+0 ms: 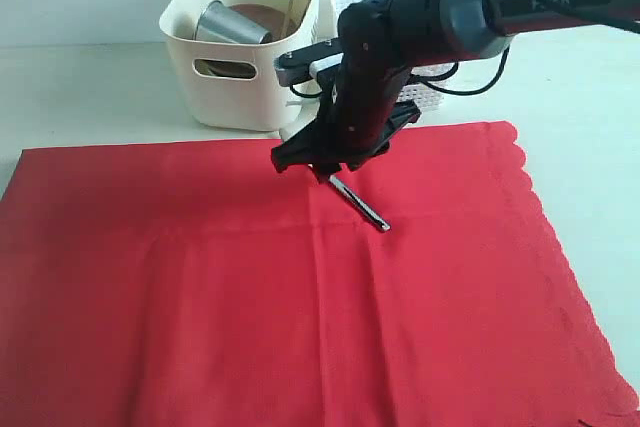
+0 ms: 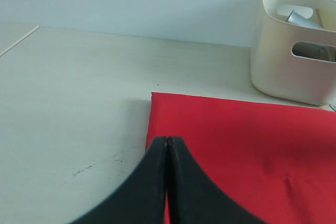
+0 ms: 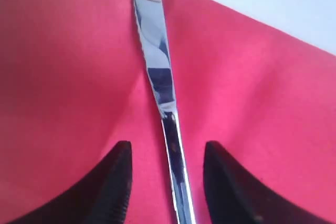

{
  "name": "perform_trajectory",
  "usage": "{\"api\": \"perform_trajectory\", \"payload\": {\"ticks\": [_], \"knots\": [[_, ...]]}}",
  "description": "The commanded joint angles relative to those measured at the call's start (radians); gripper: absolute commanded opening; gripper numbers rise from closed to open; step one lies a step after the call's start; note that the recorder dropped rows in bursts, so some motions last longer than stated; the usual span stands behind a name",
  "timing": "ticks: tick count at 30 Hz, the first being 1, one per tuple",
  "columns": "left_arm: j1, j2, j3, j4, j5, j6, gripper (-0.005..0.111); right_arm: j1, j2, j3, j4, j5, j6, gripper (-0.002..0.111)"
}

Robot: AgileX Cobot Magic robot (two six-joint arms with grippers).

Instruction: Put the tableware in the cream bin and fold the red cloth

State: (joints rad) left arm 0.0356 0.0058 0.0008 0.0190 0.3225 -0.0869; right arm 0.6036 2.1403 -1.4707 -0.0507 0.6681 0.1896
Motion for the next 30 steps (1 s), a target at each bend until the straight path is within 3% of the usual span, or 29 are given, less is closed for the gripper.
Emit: {"api": "perform_trajectory", "payload": {"ticks": [1, 5, 9, 15, 19, 22, 26, 30], "knots": [[0.001, -0.006, -0.001, -0.003, -0.006, 0.004, 0.001, 0.001, 0.03, -0.001, 0.0, -0.033, -0.046, 0.043], [0.001, -0.006, -0.001, -0.003, -0.006, 0.004, 0.001, 0.001, 0.049, -0.001, -0.011, -0.024, -0.066, 0.033], [0.001, -0.006, -0.001, -0.003, -0.006, 0.004, 0.001, 0.001, 0.047, -0.001, -0.009, 0.012, -0.066, 0.0], [0.001, -0.006, -0.001, -0.003, -0.006, 0.004, 0.001, 0.001, -0.042, -0.001, -0.011, 0.168, -0.039, 0.0], [0.001, -0.006, -0.001, -0.003, -0.006, 0.004, 0.001, 0.001, -0.215, -0.001, -0.029, 0.14, -0.028, 0.0], [0.001, -0.006, -0.001, -0.003, -0.006, 0.004, 0.001, 0.001, -0.349, -0.001, -0.049, 0.014, -0.028, 0.0], [0.001, -0.006, -0.001, -0.003, -0.006, 0.004, 0.001, 0.001, -0.384, -0.001, -0.059, -0.011, -0.028, 0.0], [0.001, -0.006, -0.001, -0.003, -0.006, 0.004, 0.001, 0.001, -0.3, -0.001, -0.043, 0.097, -0.013, 0.0]]}}
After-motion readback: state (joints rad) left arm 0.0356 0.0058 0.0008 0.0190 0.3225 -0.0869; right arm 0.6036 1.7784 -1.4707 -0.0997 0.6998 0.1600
